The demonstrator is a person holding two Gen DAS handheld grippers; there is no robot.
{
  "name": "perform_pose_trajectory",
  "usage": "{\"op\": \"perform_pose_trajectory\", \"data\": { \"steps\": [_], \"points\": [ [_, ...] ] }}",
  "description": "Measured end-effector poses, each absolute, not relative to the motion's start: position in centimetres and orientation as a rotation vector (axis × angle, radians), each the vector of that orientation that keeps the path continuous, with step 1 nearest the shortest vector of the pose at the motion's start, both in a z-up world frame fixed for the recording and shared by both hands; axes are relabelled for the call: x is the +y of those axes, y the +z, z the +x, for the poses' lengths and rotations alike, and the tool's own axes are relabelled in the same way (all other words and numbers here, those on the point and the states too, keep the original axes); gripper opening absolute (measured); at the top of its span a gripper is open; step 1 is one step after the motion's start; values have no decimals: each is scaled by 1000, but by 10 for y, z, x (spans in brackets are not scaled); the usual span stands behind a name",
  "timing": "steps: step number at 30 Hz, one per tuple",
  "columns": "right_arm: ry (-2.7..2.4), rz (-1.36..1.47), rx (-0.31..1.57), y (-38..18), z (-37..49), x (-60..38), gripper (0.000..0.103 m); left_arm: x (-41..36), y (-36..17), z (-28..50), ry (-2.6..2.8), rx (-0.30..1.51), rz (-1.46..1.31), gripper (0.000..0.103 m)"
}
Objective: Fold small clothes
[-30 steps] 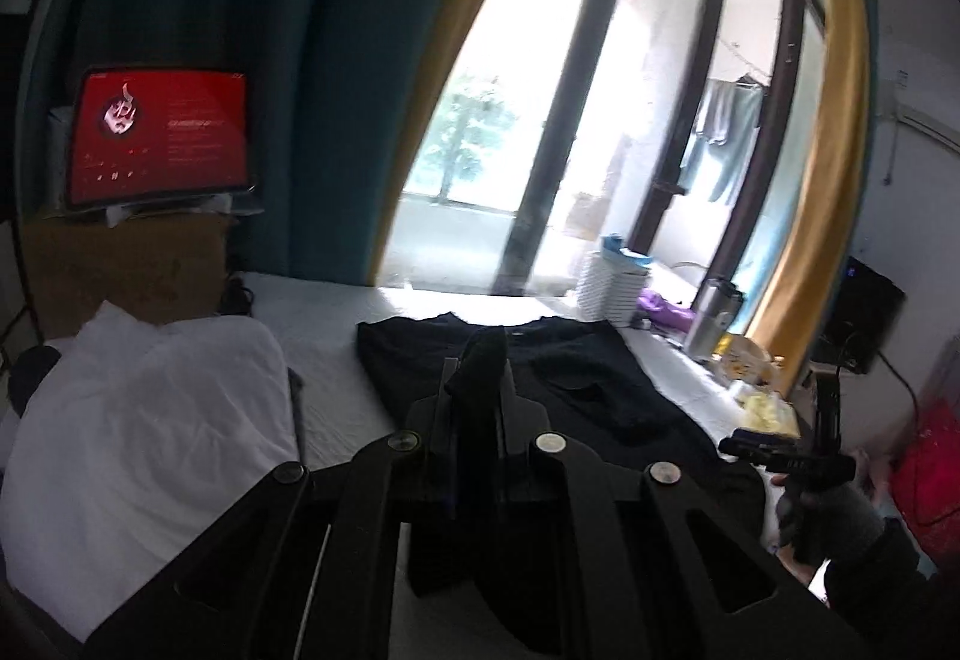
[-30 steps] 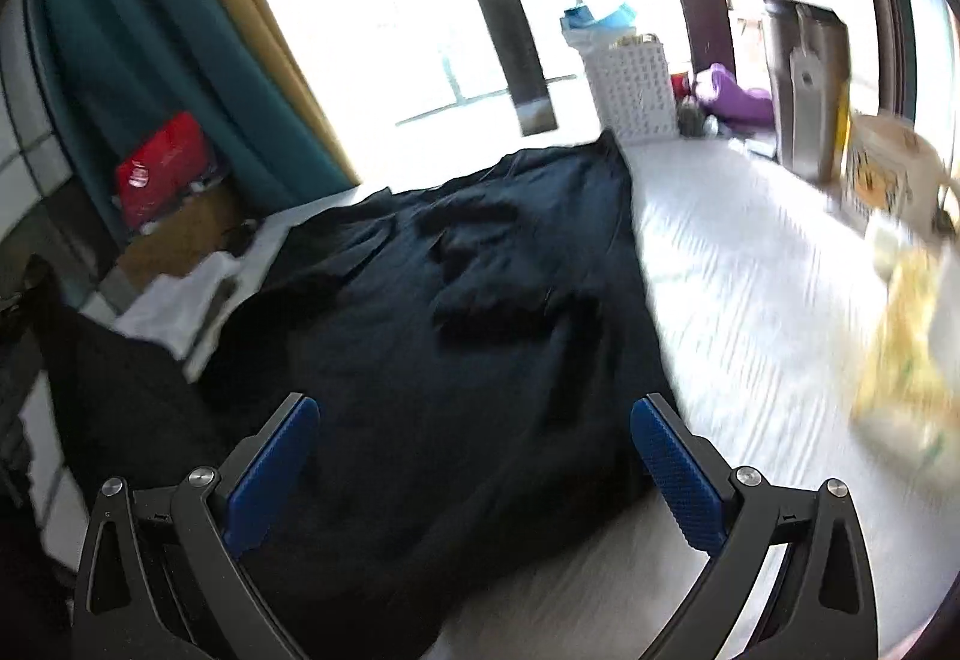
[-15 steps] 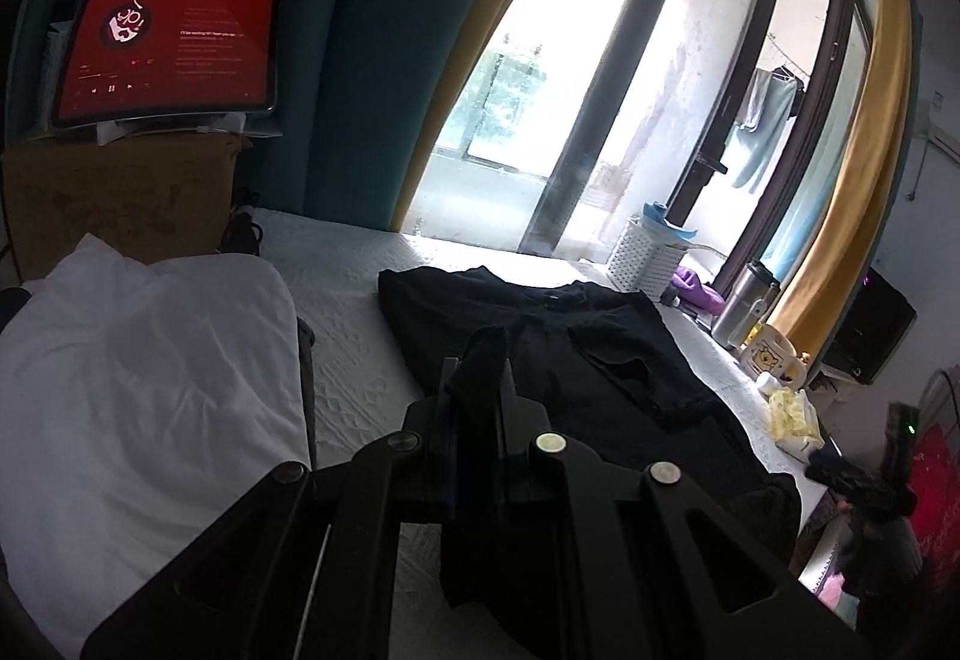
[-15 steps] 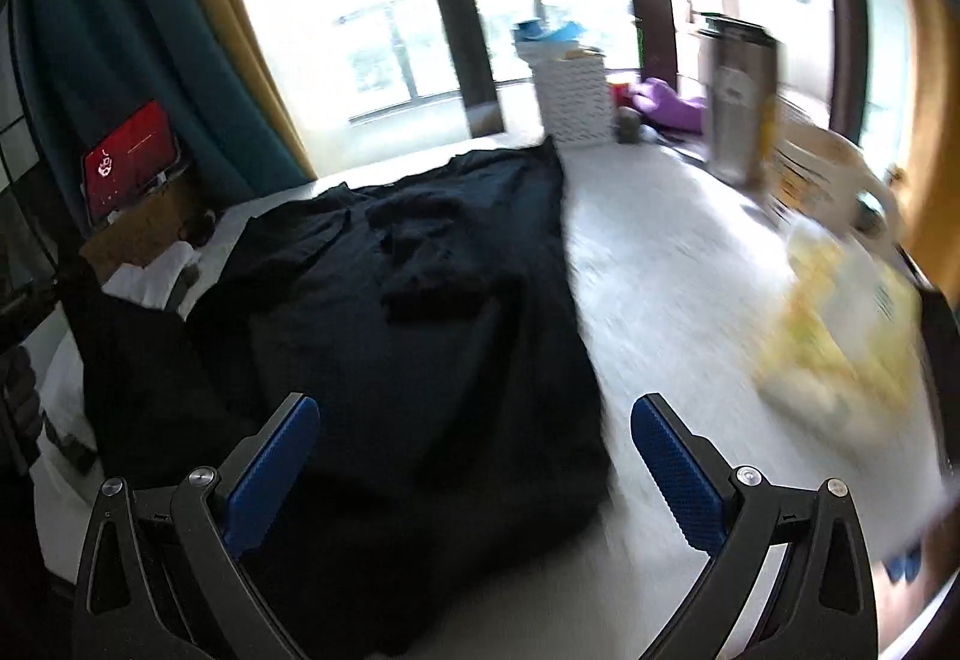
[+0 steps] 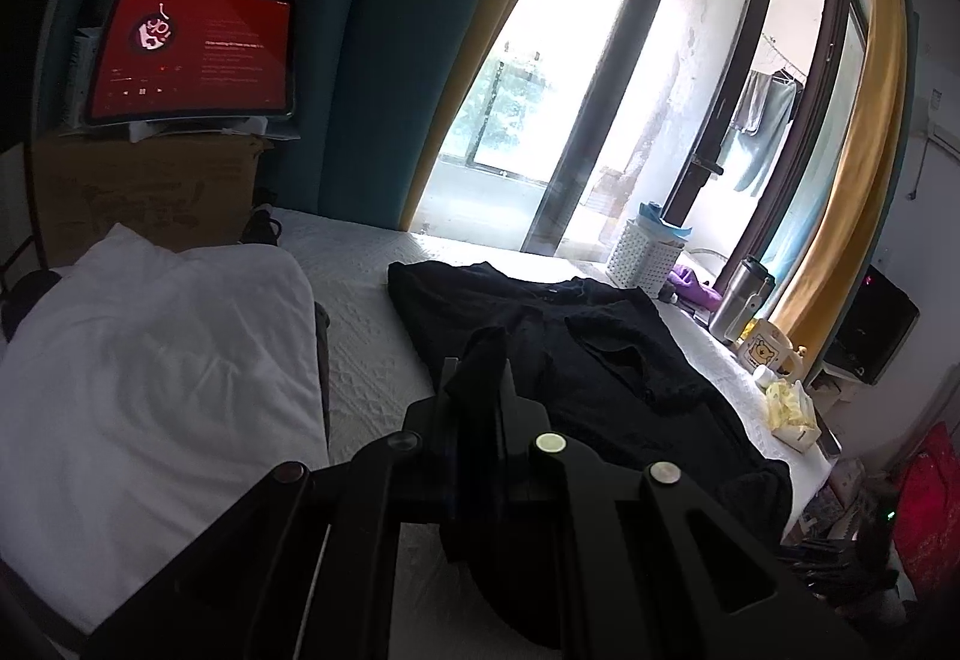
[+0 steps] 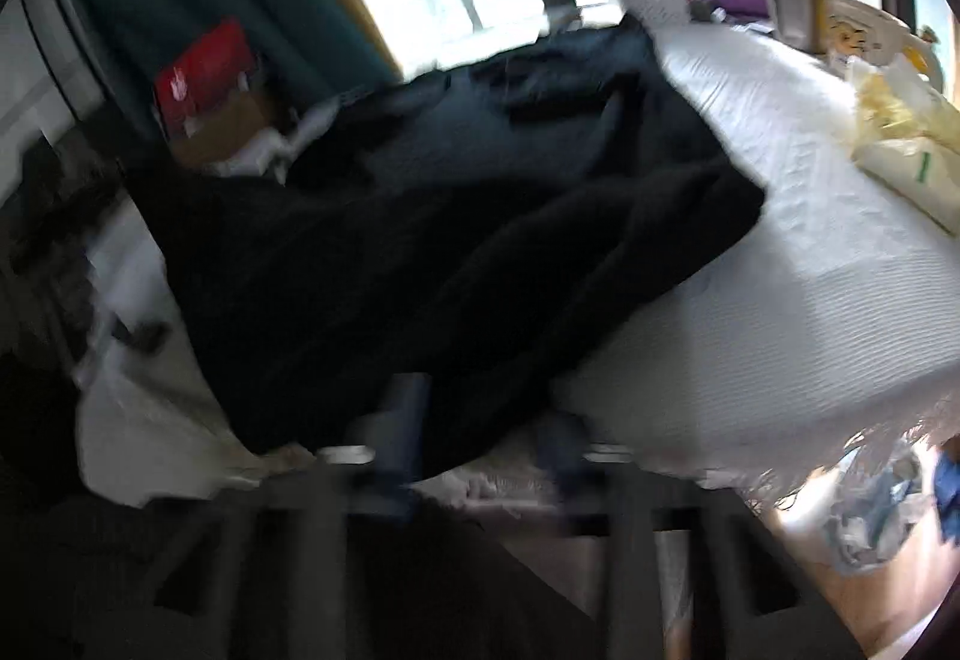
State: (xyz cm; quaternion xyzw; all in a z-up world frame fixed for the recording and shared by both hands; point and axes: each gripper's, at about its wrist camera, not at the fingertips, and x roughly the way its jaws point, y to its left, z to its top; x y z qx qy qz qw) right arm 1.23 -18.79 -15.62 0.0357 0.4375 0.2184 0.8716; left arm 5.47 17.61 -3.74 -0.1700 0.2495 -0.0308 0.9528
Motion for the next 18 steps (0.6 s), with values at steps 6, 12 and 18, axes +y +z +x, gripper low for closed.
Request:
{"op": "perform_pose_trajectory", "data": {
  "steps": [6, 12, 18],
  "points": [
    [483, 175, 891, -160, 19, -193, 29, 170, -31, 42, -85, 475, -332, 7],
    [512, 123, 809, -129, 14, -197, 5, 155, -12, 23, -127, 424, -329, 7],
    [475, 87, 677, -80, 13, -213, 5, 130, 25, -6, -181, 327, -285, 7]
  ]
}}
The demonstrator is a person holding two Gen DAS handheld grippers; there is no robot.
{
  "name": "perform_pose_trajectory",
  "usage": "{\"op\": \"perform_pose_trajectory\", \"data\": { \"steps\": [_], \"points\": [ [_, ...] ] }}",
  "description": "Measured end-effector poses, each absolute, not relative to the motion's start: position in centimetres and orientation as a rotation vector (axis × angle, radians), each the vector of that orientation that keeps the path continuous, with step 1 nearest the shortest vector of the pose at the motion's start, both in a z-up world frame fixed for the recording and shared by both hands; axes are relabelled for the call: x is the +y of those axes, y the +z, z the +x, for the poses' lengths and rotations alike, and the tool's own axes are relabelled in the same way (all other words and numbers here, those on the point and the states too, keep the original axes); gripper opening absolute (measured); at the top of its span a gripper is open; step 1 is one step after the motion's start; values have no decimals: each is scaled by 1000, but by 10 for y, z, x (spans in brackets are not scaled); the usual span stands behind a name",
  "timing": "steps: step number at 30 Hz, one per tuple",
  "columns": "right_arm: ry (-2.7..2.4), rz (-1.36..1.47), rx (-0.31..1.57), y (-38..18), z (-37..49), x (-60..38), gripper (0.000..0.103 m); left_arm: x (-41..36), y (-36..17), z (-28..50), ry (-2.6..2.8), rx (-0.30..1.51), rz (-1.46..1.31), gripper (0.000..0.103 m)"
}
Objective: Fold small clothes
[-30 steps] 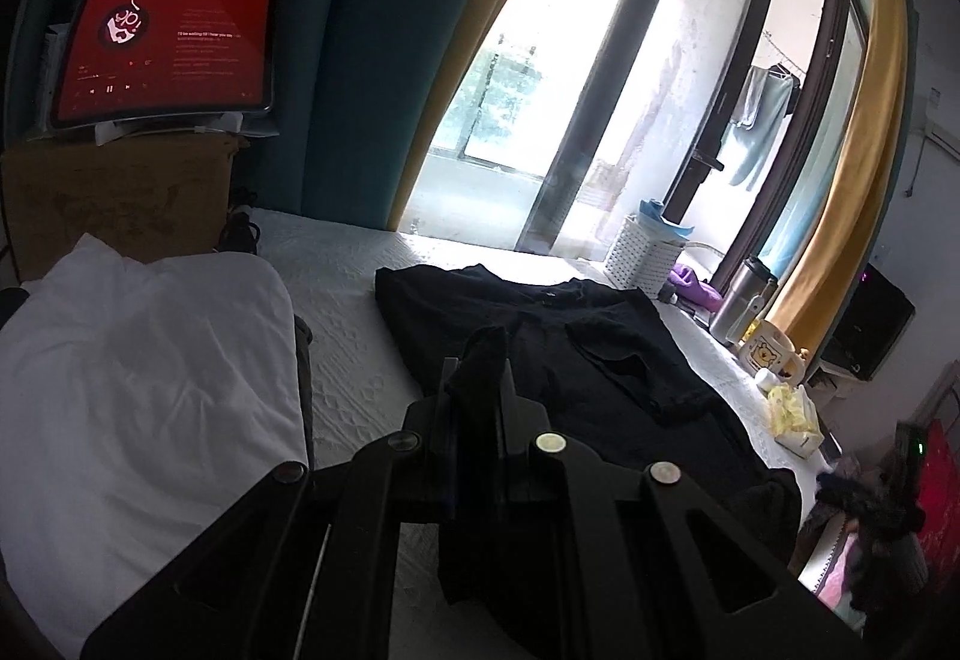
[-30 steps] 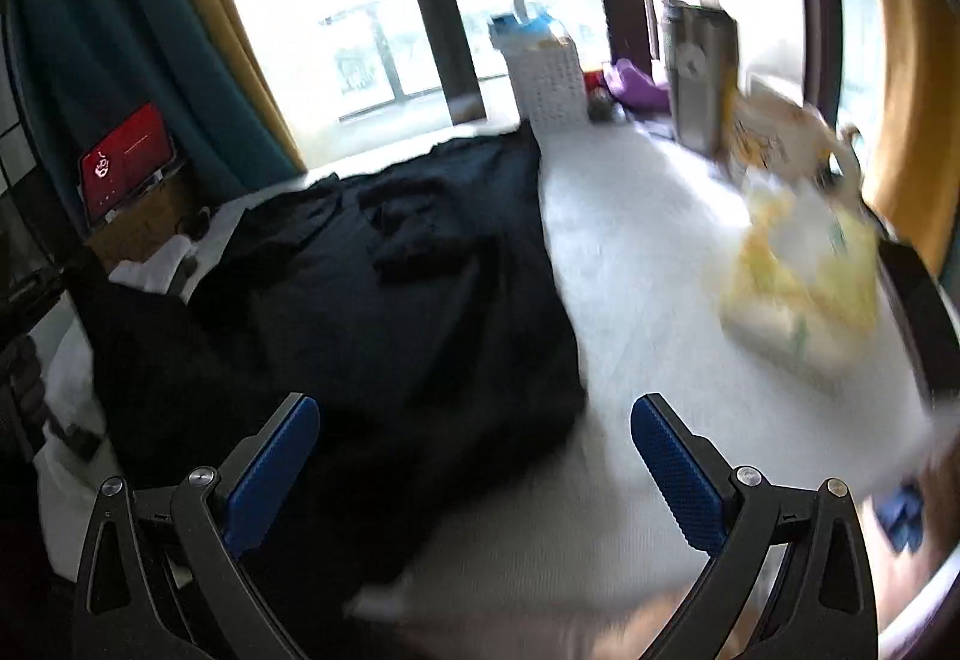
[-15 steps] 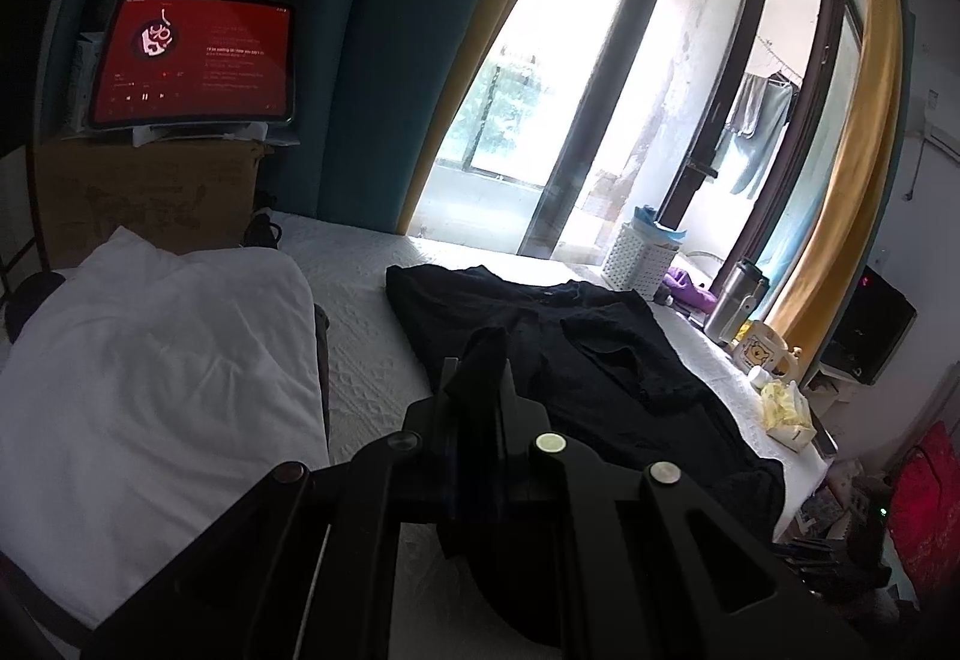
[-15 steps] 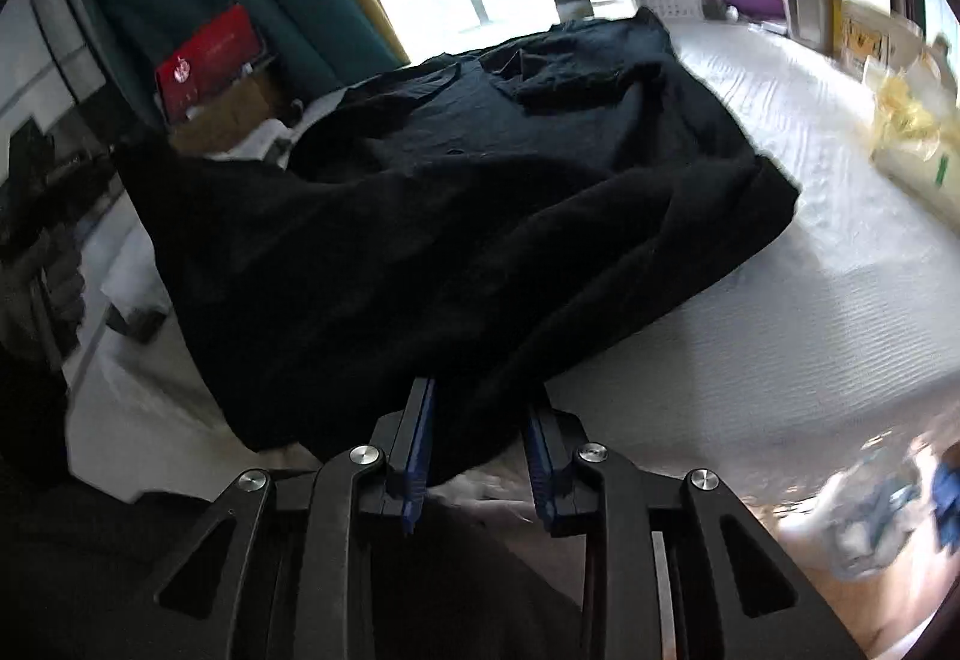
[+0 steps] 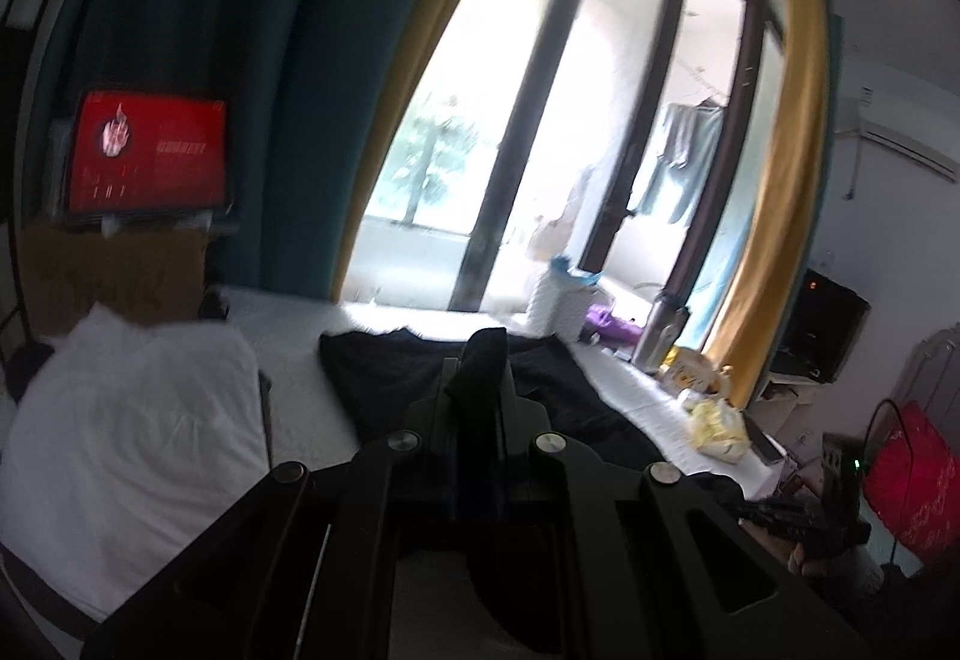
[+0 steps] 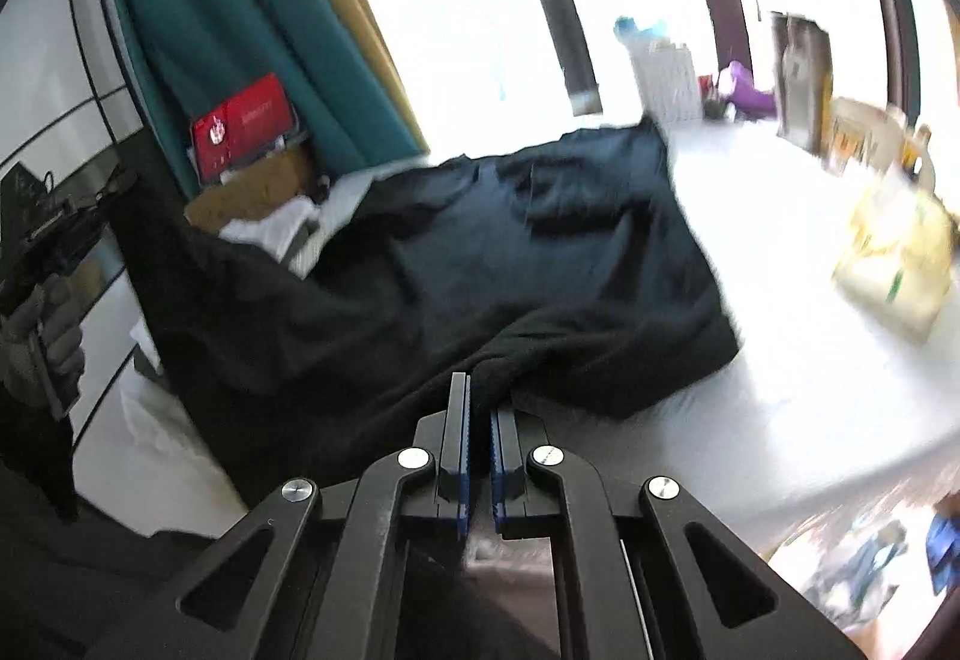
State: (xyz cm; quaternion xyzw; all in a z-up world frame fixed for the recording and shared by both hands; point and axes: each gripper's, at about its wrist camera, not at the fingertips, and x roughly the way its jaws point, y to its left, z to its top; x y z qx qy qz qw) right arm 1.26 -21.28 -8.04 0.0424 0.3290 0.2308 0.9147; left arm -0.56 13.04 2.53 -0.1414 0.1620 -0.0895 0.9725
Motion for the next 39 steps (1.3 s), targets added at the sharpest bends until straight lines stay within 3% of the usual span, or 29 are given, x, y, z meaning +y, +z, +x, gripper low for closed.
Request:
{"op": "perform_pose_trajectory", "data": {
  "steps": [8, 21, 39],
  "points": [
    [420, 123, 552, -43, 24, -254, 5, 101, 63, -27, -231, 234, -228, 7],
    [374, 169, 437, -14, 65, -289, 5, 97, 76, -3, -204, 200, -189, 7],
    [350, 227, 488, -17, 176, -293, 5, 122, 69, 85, -146, 269, -178, 7]
  ]
}}
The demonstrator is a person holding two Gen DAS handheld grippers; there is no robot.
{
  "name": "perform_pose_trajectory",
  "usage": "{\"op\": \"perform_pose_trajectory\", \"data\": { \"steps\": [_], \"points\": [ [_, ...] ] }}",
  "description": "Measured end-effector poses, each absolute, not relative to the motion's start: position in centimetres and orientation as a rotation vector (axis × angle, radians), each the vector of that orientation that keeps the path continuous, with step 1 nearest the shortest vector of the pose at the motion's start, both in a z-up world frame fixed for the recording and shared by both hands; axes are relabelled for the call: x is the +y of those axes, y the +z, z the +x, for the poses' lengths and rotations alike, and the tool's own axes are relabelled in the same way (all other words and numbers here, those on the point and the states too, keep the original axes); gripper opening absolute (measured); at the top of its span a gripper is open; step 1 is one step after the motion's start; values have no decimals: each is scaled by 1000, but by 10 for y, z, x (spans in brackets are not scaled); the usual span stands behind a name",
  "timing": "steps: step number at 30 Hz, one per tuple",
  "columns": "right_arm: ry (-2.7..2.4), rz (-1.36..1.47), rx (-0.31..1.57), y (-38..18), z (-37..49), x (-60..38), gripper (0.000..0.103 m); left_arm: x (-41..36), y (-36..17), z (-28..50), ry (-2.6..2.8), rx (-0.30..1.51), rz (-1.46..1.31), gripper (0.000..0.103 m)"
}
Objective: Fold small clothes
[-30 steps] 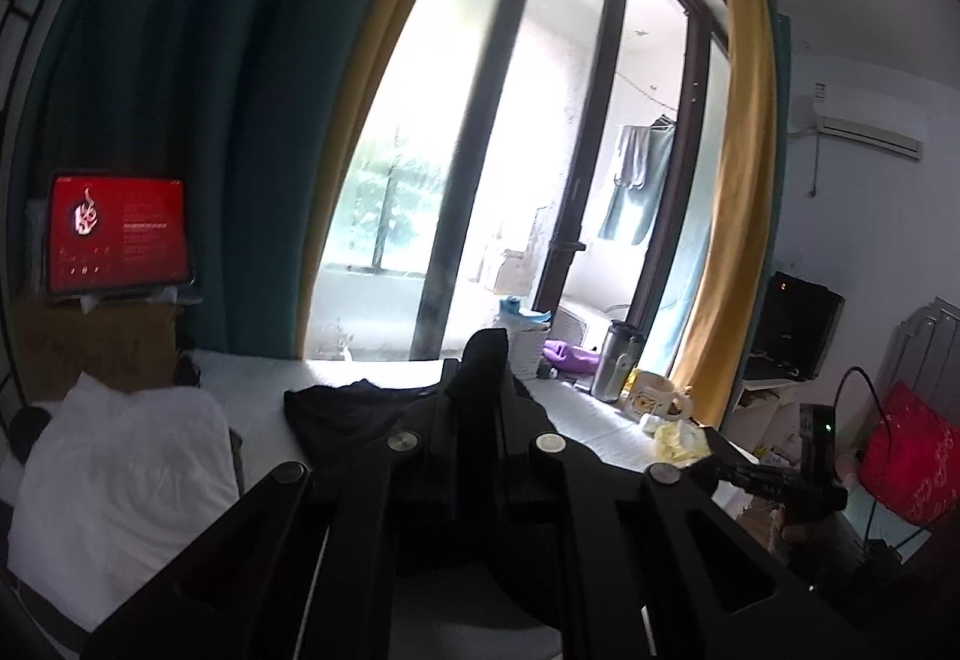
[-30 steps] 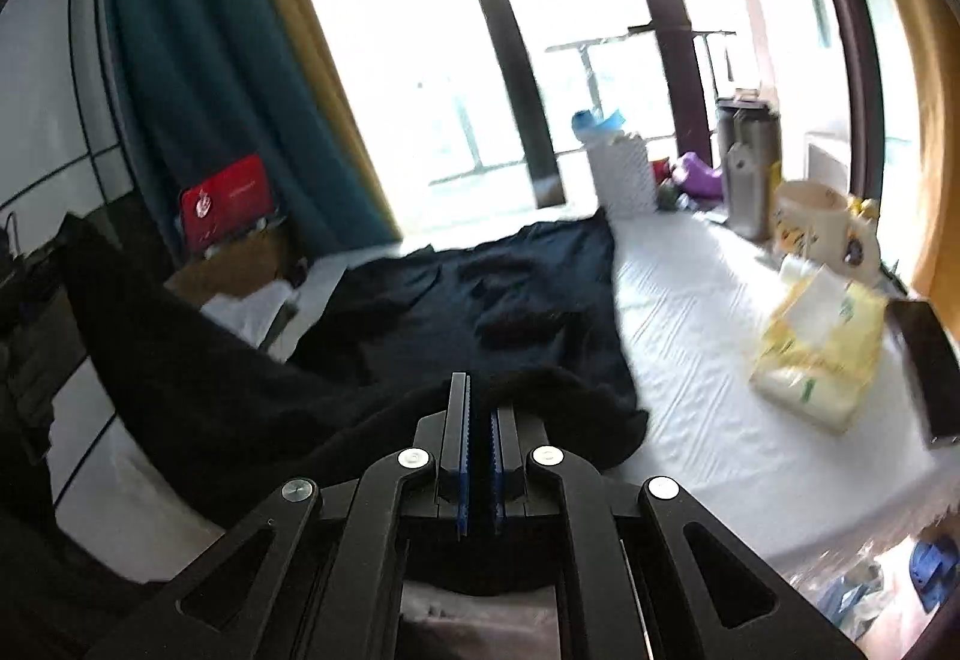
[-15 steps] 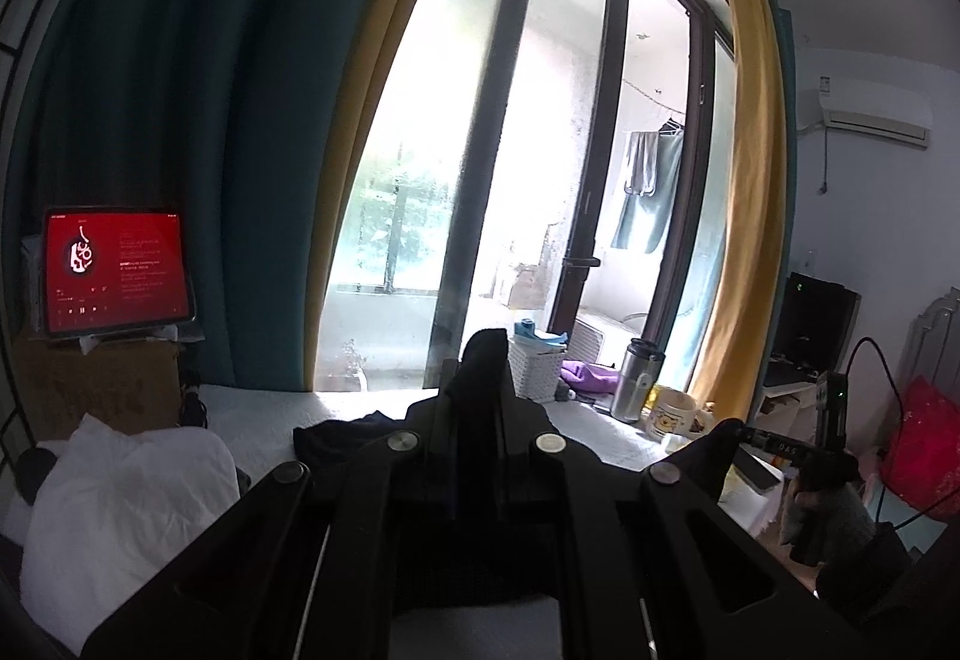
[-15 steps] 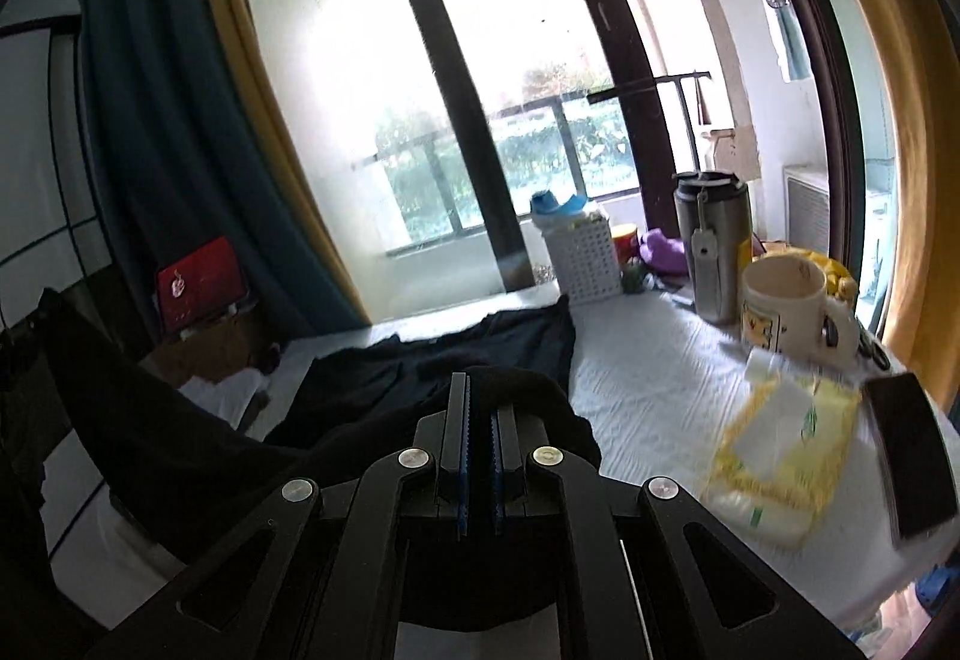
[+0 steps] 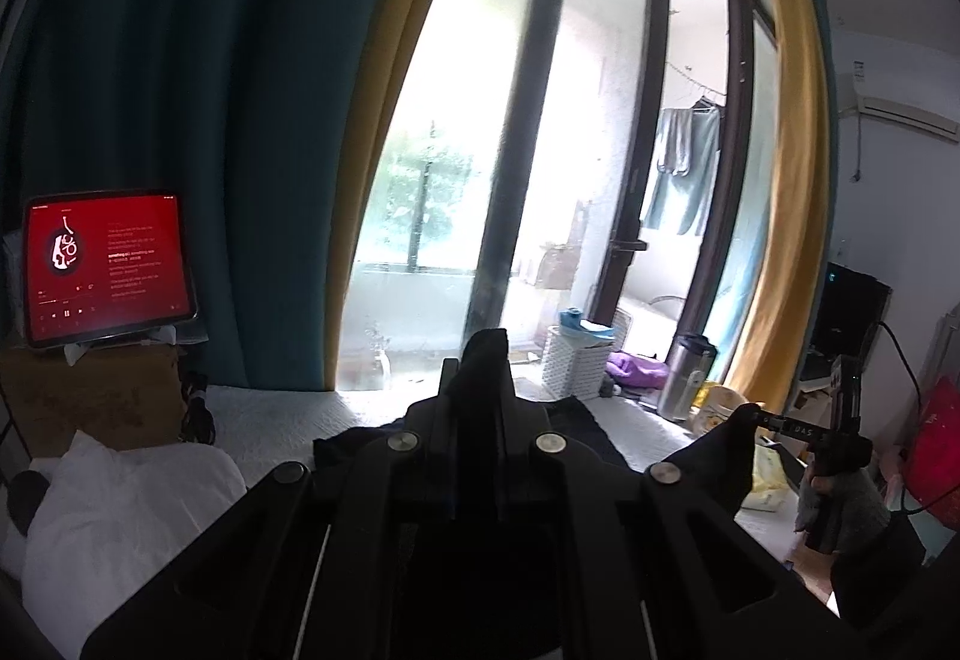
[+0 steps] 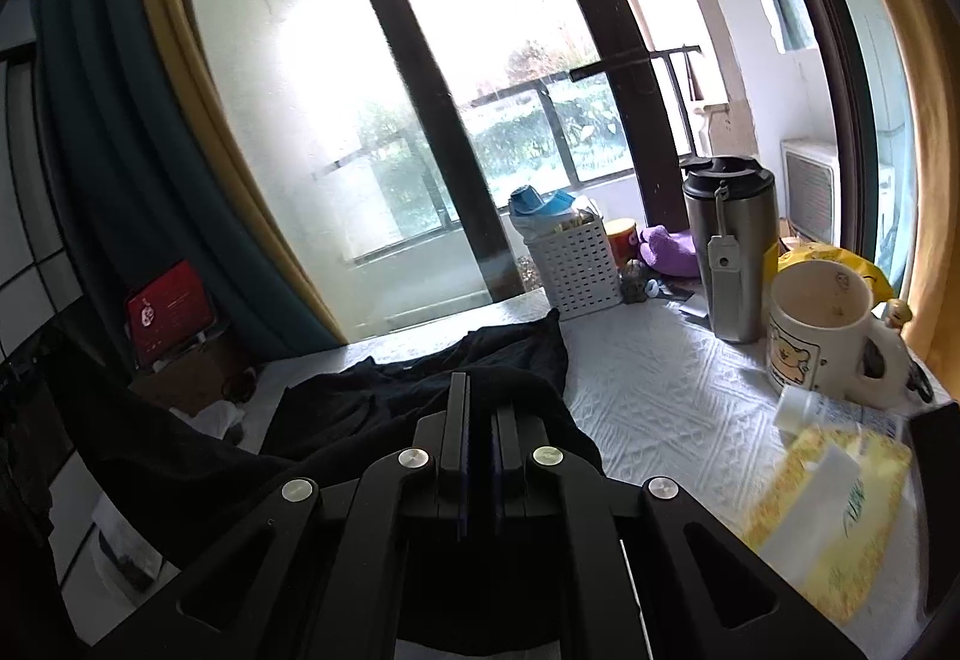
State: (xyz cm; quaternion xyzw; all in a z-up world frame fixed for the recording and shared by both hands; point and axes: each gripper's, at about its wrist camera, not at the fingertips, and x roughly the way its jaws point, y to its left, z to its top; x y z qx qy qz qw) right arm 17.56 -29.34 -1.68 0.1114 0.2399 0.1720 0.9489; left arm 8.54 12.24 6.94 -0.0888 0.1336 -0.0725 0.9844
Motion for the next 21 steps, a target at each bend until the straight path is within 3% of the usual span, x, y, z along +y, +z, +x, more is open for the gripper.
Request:
{"op": "perform_pose_trajectory", "data": {
  "steps": [21],
  "points": [
    [261, 250, 714, -88, 340, -277, 5, 196, -35, 254, -64, 541, -355, 7]
  ]
}}
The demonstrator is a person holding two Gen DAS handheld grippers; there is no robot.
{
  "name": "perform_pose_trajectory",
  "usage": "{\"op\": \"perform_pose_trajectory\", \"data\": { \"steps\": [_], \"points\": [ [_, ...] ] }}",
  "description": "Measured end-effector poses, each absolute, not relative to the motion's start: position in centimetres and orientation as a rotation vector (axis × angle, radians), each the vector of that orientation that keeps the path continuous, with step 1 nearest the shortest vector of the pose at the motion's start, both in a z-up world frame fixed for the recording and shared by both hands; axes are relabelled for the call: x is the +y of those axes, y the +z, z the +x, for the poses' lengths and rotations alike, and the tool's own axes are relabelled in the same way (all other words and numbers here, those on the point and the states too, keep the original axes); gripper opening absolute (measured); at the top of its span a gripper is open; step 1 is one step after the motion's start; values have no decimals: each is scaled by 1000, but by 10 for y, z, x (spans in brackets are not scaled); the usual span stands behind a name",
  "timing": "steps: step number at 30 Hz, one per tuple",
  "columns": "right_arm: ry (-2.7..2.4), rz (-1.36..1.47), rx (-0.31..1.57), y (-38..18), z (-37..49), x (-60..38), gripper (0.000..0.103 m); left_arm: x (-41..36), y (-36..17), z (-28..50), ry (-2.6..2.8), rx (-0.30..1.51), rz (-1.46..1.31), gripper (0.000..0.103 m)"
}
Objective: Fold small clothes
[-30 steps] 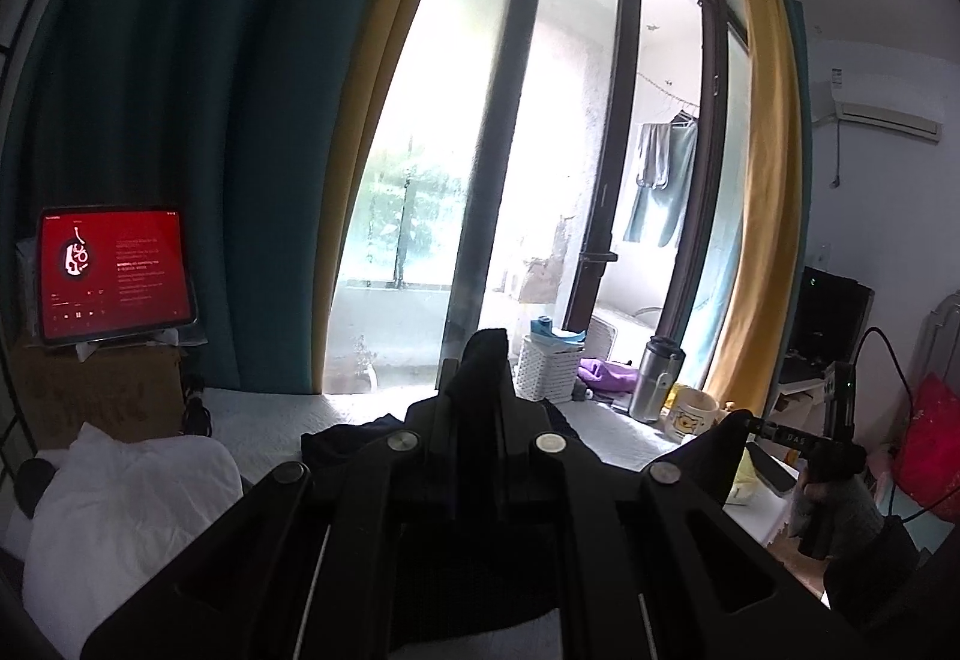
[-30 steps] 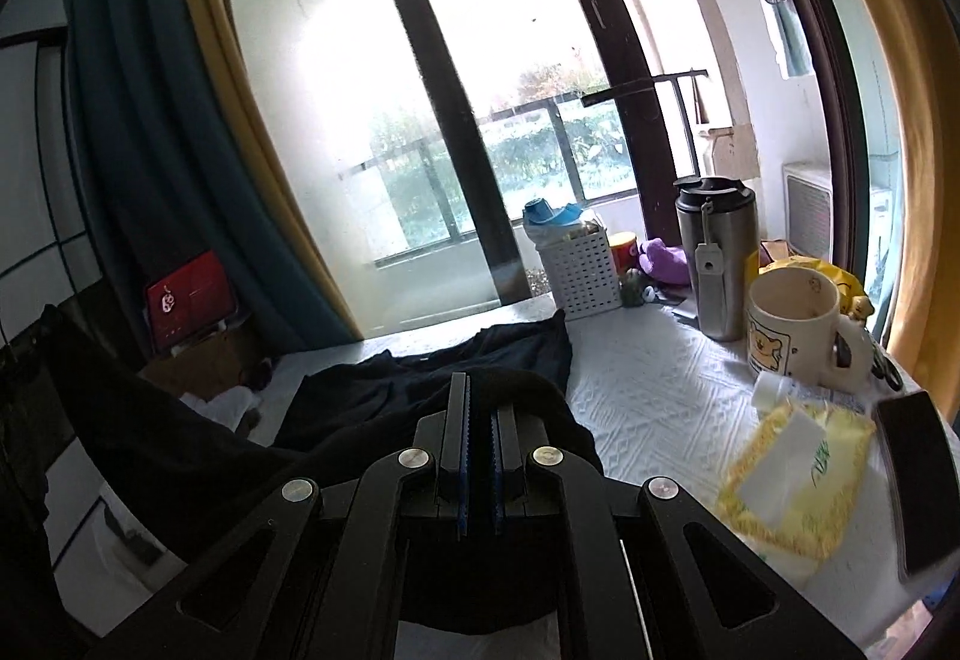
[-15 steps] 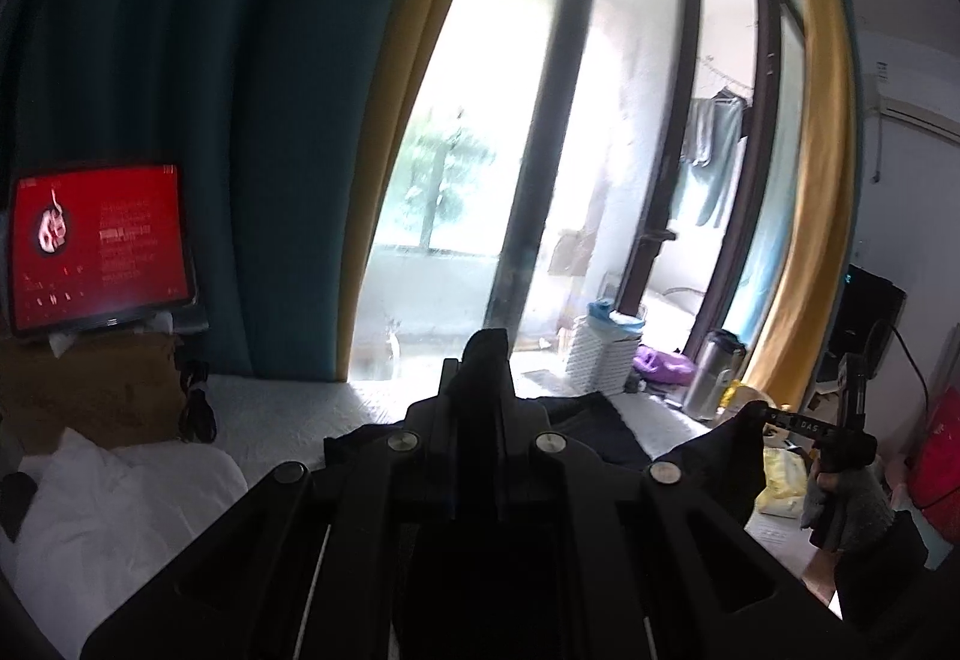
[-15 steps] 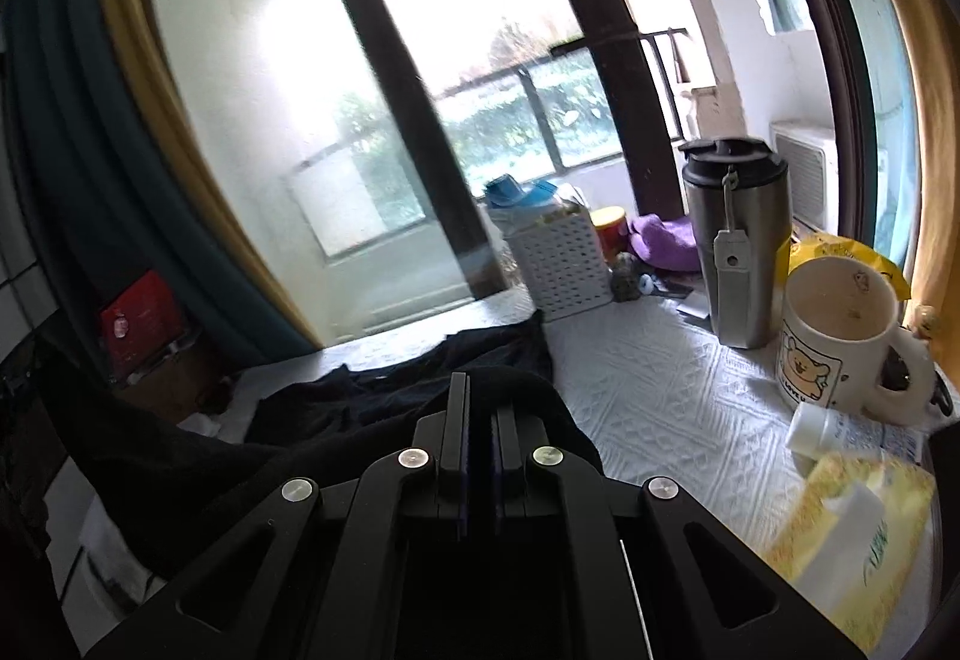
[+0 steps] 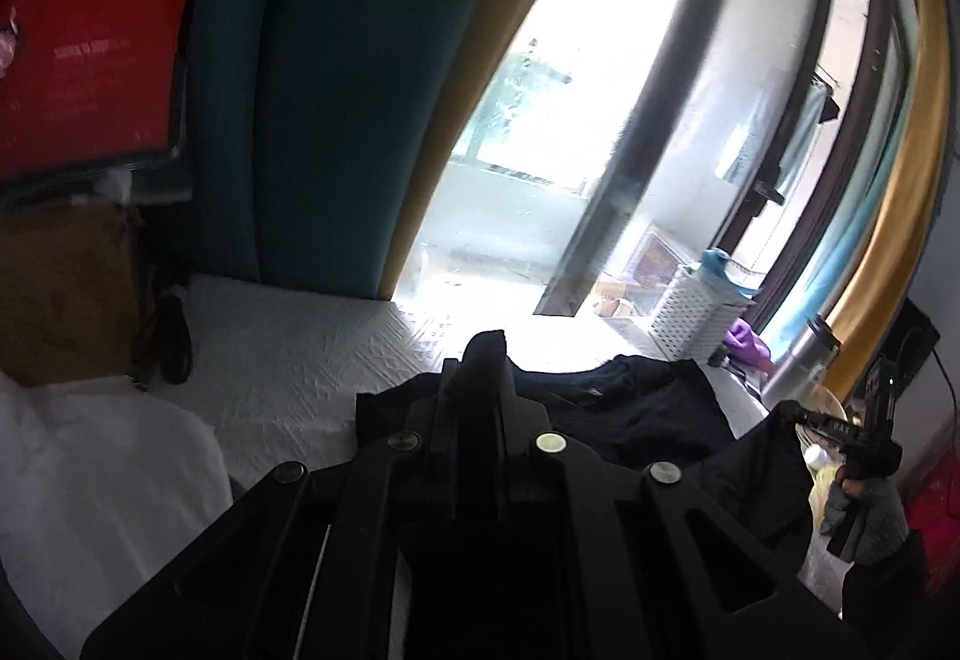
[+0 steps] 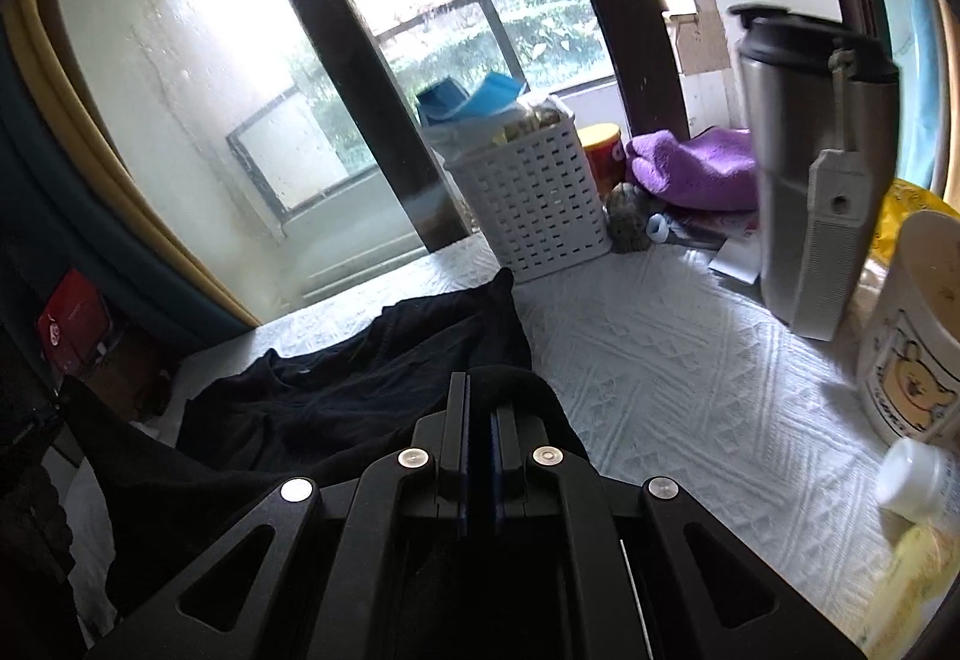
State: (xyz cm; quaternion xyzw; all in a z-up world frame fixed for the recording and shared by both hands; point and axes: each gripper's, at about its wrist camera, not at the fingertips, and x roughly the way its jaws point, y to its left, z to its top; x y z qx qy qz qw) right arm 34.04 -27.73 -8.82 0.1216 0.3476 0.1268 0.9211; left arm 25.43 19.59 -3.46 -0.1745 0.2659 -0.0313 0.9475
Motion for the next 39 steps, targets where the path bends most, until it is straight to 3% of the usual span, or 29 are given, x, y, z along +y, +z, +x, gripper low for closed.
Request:
{"op": "perform_pose_trajectory", "data": {
  "steps": [12, 14, 15, 16, 18, 27, 39],
  "points": [
    [179, 176, 852, -122, 380, -266, 5, 218, -71, 327, -51, 630, -343, 8],
    [163, 133, 847, -120, 377, -263, 6, 221, -72, 331, -34, 639, -337, 14],
    [158, 110, 835, -116, 374, -261, 6, 224, -70, 330, -13, 632, -334, 28],
    [157, 101, 828, -114, 372, -260, 6, 227, -67, 329, -8, 622, -341, 51],
    [150, 77, 813, -107, 366, -258, 6, 235, -59, 323, 2, 595, -362, 76],
    [130, -2, 779, -89, 343, -260, 7, 201, -35, 267, -33, 582, -319, 77],
    [18, -289, 716, -87, 312, -253, 8, 110, -116, 230, -16, 849, -209, 77]
  ]
}}
